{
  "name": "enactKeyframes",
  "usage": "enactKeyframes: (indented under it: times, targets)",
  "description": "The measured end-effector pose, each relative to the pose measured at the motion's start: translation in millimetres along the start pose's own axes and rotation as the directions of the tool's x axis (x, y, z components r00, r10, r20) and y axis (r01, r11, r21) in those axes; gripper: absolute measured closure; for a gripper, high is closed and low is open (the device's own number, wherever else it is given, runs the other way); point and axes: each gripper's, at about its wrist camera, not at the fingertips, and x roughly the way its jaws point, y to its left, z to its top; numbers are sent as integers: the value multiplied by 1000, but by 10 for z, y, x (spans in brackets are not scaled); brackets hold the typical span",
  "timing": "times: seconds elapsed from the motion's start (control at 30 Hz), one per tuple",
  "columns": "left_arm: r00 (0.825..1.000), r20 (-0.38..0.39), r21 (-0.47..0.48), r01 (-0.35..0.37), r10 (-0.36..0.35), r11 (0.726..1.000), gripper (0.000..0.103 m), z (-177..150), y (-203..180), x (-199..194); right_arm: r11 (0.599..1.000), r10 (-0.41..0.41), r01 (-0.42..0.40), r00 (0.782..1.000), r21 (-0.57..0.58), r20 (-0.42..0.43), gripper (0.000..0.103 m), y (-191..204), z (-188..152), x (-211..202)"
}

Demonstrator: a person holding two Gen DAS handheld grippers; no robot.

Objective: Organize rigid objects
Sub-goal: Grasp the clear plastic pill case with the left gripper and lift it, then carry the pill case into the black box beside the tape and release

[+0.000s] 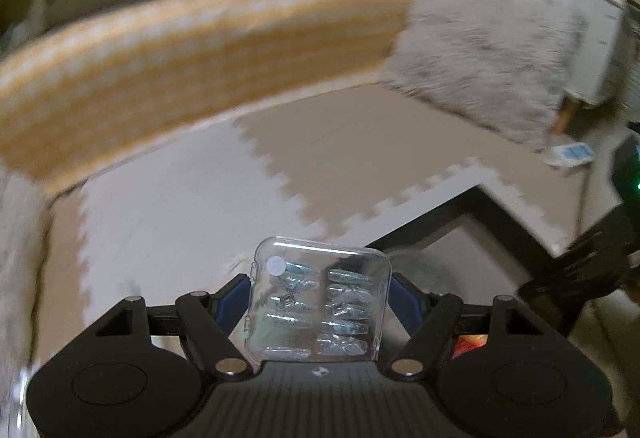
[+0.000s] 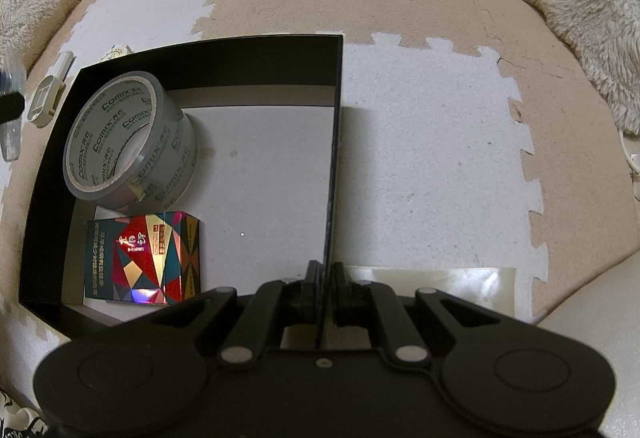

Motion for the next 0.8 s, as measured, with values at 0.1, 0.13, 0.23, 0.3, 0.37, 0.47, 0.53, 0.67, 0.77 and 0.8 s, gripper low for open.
enactKeyframes:
  times: [0.1, 0.13, 0.23, 0.3, 0.37, 0.47, 0.53, 0.67, 0.77, 0.8]
  targets:
    - [998, 28, 76, 46, -49, 996, 28, 130, -233, 1, 1000, 2, -2, 1000, -1, 1, 96, 3, 1, -1]
    - [998, 33, 108, 58, -62, 992, 28, 156, -309, 23, 1000, 2, -2, 1000, 0, 1, 96, 3, 0, -1]
    - [993, 51, 229, 92, -106, 969, 28, 242, -589, 104, 1000, 2, -2, 1000, -1, 0, 96, -2, -1, -1]
    - [990, 48, 296, 115, -134, 948, 28, 261, -742, 188, 1000, 2, -2, 1000, 0, 1, 96, -3, -3, -1]
    - [987, 24, 360, 139, -158, 922, 28, 296, -891, 310, 1000, 2, -2, 1000, 0, 1, 96, 2, -2, -1]
    - [981, 4, 463, 171, -194, 870, 28, 304, -1077, 445, 1000, 4, -4, 1000, -2, 2, 96, -5, -4, -1]
    - [977, -19, 517, 192, -213, 834, 28, 303, -1173, 545, 1000, 9, -9, 1000, 0, 3, 96, -8, -5, -1]
    - [975, -68, 604, 210, -213, 769, 28, 276, -1256, 681, 1000, 12, -12, 1000, 3, 5, 96, -10, -6, -6]
    - [970, -110, 638, 235, -216, 733, 28, 270, -1298, 783, 1000, 16, -16, 1000, 9, 6, 96, -9, -12, -12]
    - [968, -123, 646, 245, -218, 723, 28, 265, -1310, 811, 1000, 16, -16, 1000, 9, 6, 96, -5, -10, -12]
